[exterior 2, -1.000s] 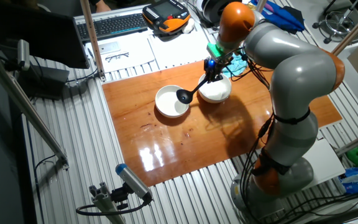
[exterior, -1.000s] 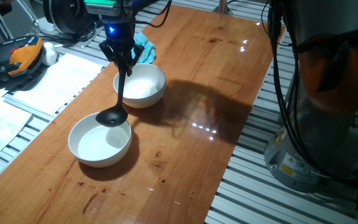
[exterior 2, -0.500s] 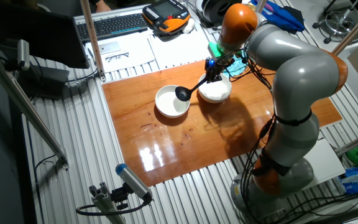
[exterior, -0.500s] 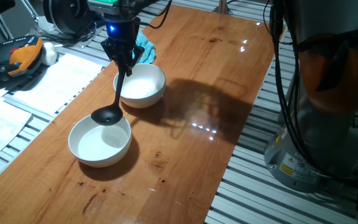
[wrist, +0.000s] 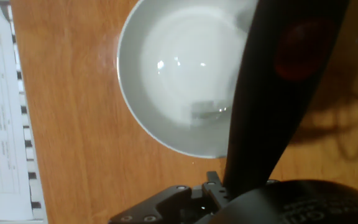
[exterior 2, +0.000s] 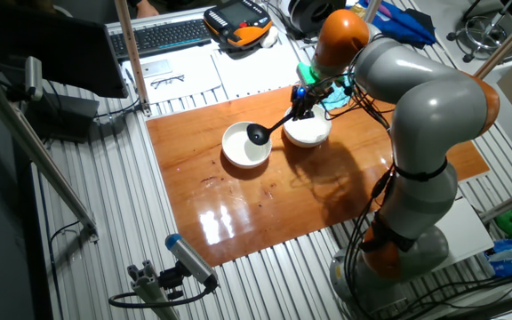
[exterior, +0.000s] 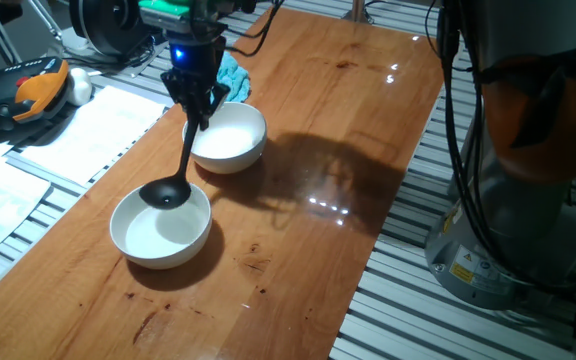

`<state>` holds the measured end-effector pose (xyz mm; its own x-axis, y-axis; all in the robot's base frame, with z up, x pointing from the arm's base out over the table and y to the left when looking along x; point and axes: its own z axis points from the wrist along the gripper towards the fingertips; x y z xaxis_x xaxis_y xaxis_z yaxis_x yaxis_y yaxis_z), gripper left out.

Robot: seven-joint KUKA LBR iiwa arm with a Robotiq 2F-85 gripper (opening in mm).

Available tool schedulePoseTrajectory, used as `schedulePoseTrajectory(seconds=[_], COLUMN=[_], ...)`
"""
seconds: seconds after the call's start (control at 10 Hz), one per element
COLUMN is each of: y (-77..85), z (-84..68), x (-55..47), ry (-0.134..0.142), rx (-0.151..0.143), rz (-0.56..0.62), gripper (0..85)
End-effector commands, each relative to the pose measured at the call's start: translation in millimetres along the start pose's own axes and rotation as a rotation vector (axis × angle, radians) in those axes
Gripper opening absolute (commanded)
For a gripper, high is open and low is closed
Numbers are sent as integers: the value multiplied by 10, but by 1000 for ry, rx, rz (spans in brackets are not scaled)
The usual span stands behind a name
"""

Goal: Scoop water with a large spoon from one bowl to another

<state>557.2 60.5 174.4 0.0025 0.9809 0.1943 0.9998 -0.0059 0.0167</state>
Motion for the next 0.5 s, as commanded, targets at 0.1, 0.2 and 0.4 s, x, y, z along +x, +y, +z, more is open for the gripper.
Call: schedulePoseTrajectory(seconds=[0.1, 0.2, 0.4], y=[-3, -12, -40], z=[92, 159, 282], x=[80, 147, 274], ry=[-18, -36, -96], rx=[-7, -10, -15], rz=[-10, -16, -38], gripper=[0, 0, 0])
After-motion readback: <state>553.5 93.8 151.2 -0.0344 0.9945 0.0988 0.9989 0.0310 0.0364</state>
